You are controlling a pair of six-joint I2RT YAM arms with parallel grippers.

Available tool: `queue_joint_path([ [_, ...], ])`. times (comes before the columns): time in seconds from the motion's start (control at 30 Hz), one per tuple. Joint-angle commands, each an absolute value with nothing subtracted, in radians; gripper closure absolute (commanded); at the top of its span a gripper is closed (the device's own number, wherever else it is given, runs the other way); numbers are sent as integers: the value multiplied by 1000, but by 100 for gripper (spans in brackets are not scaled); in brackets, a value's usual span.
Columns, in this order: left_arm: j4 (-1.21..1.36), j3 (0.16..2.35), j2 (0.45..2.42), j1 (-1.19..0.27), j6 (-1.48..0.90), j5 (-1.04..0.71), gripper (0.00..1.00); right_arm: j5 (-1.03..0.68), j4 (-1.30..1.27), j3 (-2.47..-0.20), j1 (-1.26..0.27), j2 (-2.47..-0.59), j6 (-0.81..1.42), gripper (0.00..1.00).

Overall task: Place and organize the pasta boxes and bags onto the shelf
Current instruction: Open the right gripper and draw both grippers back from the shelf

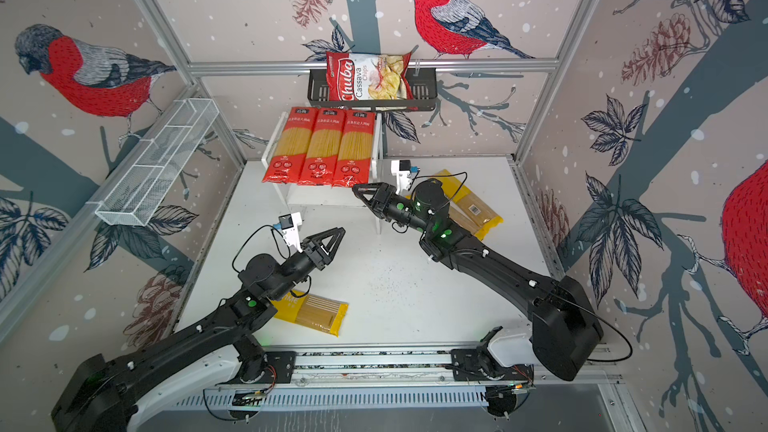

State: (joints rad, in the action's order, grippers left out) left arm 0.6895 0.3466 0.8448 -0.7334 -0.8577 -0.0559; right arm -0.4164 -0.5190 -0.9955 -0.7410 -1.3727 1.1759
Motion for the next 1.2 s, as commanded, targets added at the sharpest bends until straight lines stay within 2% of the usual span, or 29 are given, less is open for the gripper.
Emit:
queue_joint_path([
  [0.0, 708, 344, 838, -739, -856, -46, 48, -413, -563, -1023, -741, -1388, 1164, 67],
  [0.13, 707, 331, 828, -748, -859, -33, 48, -413, -565, -1045, -719, -1408, 1164, 79],
  [0.23, 699, 325, 818, -751, -859, -27, 48, -410, -563, -1061, -697, -1413, 1160, 84],
  [0.77, 681, 317, 801, -750, -853, -14, 48, -429, -580, -1067, -676, -1443, 1157, 85],
  [0.9, 681, 316, 801, -753, -855, -14, 48, -433, -575, -1059, -673, -1437, 1150, 81],
  [1.07, 669, 317, 801, -753, -849, -11, 48, -461, -547, -1035, -671, -1393, 1120, 59],
  [1.17, 643, 316, 796, -753, -838, -2, 47, -463, -478, -1007, -670, -1330, 1056, 52],
])
